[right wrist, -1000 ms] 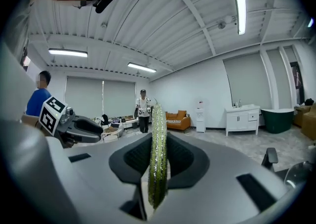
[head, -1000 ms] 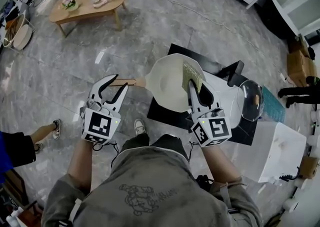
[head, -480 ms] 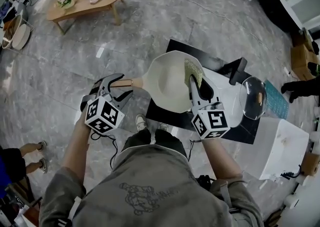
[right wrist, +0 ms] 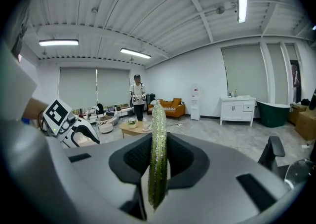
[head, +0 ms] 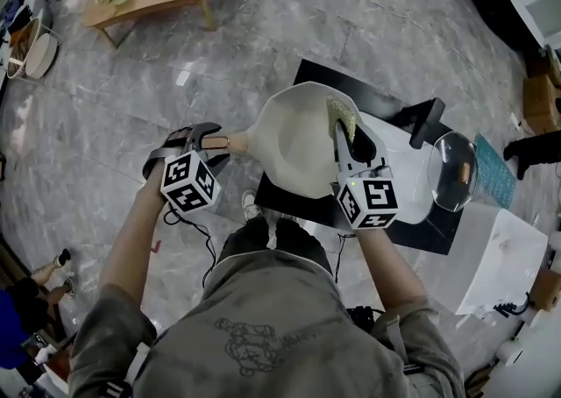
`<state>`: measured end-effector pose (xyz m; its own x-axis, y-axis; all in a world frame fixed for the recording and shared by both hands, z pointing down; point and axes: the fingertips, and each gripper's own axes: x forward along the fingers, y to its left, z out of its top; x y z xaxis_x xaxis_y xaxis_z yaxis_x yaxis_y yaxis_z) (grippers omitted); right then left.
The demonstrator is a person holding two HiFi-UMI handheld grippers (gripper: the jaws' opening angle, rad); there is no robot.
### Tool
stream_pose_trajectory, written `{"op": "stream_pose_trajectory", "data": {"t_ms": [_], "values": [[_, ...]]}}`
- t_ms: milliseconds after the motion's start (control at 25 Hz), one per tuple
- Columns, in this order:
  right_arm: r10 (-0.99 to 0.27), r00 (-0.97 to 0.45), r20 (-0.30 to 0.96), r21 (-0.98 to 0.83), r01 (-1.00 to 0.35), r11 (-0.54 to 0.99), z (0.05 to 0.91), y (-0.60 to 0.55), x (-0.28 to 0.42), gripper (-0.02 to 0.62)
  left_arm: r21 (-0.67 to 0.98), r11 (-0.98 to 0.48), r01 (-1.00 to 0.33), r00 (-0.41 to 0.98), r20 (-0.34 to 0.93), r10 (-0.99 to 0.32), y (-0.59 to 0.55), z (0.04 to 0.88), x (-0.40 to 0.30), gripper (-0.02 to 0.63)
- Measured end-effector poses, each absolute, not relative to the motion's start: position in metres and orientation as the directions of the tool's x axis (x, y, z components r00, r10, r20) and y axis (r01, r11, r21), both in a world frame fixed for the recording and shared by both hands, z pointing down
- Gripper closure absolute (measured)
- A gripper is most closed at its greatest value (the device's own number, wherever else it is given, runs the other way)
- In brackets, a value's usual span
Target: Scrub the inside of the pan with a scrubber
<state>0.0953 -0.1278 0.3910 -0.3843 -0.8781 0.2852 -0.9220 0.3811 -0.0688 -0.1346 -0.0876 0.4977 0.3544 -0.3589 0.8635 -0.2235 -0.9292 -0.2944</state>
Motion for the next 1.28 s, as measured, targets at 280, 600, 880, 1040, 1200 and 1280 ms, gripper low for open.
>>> {"op": "stream_pose_trajectory", "data": {"t_ms": [280, 600, 880, 1040, 1200, 1280], "values": [[-0.877, -0.349, 0.332, -0.037, -0.933, 0.357, 0.422, -0.149, 0.104, 0.523, -0.256, -0.955, -0.149, 0.308, 0.906, -0.291, -0.096, 0.535, -0.131, 0.357], [-0.85, -0.335, 0.407, 0.021, -0.926, 0.376, 0.467, -0.171, 0.1, 0.523, -0.205, -0.978, -0.049, 0.216, 0.953, -0.21, -0.096, 0.571, -0.134, 0.354], [-0.845, -0.297, 0.445, 0.067, -0.93, 0.362, 0.5, -0.187, 0.103, 0.524, -0.159, -0.987, -0.026, 0.219, 0.962, -0.161, -0.093, 0.588, -0.127, 0.356], [-0.843, -0.261, 0.47, 0.095, -0.935, 0.342, 0.521, -0.197, 0.104, 0.524, -0.148, -0.989, -0.026, 0.216, 0.965, -0.15, -0.095, 0.594, -0.128, 0.363], [-0.825, -0.253, 0.505, 0.116, -0.927, 0.356, 0.541, -0.201, 0.097, 0.524, -0.136, -0.991, 0.002, 0.226, 0.965, -0.132, -0.092, 0.598, -0.126, 0.413], [-0.817, -0.263, 0.514, 0.127, -0.918, 0.375, 0.547, -0.202, 0.09, 0.523, -0.147, -0.989, 0.011, 0.236, 0.961, -0.14, -0.092, 0.598, -0.126, 0.413]]}}
